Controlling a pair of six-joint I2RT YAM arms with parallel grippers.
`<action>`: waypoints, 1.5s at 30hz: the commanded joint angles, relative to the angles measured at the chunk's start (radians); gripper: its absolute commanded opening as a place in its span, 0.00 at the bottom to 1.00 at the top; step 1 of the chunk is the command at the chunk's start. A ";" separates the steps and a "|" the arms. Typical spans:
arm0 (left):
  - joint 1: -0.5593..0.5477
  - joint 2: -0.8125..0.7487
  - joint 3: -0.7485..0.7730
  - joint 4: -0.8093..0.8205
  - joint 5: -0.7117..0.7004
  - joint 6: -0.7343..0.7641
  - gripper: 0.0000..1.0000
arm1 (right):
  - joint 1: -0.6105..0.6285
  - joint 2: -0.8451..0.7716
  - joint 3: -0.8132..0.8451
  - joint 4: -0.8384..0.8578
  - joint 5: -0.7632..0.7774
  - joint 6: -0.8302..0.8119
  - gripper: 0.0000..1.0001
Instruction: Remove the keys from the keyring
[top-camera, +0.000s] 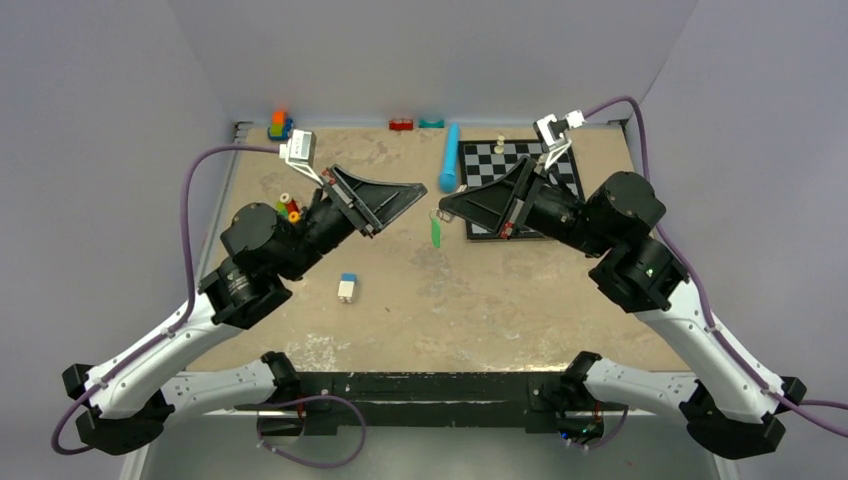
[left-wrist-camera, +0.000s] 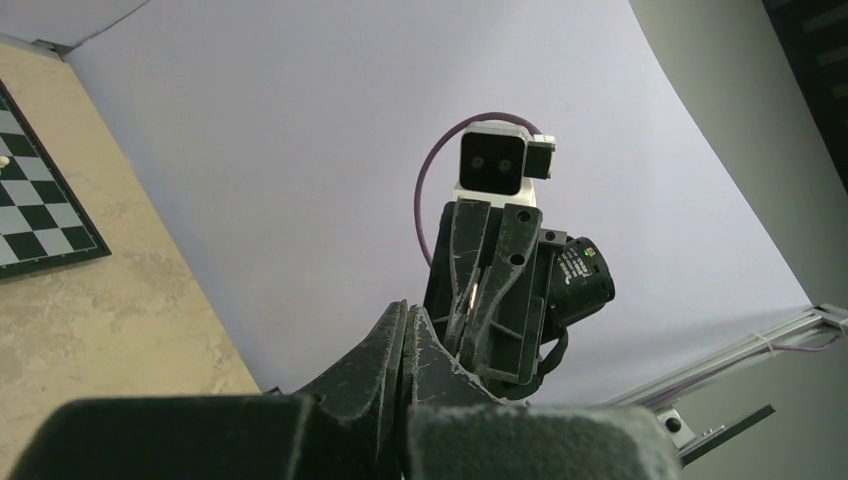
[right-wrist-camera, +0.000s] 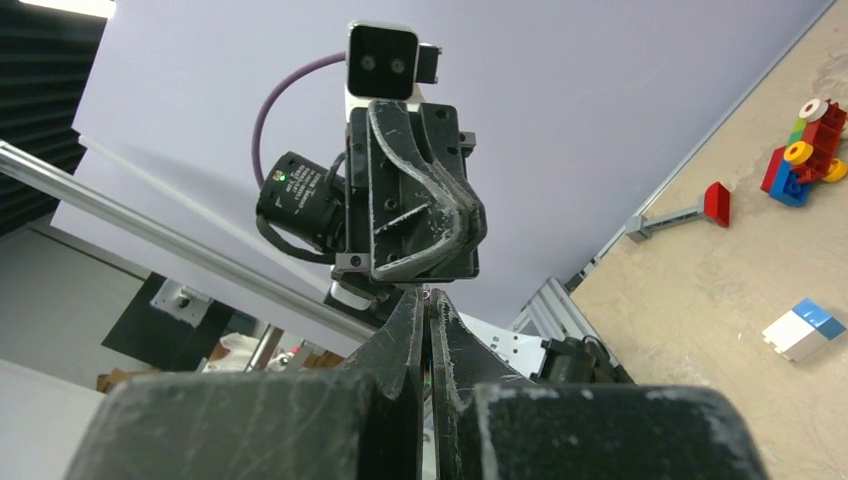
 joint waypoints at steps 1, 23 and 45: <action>-0.022 -0.023 -0.031 0.064 -0.090 -0.032 0.00 | 0.005 -0.018 0.008 0.044 -0.019 0.006 0.00; 0.073 0.143 0.625 -0.705 0.351 0.563 0.61 | 0.005 0.001 0.108 -0.121 -0.078 -0.087 0.00; 0.096 0.340 0.778 -0.807 0.707 0.683 0.44 | 0.005 0.041 0.171 -0.194 -0.129 -0.140 0.00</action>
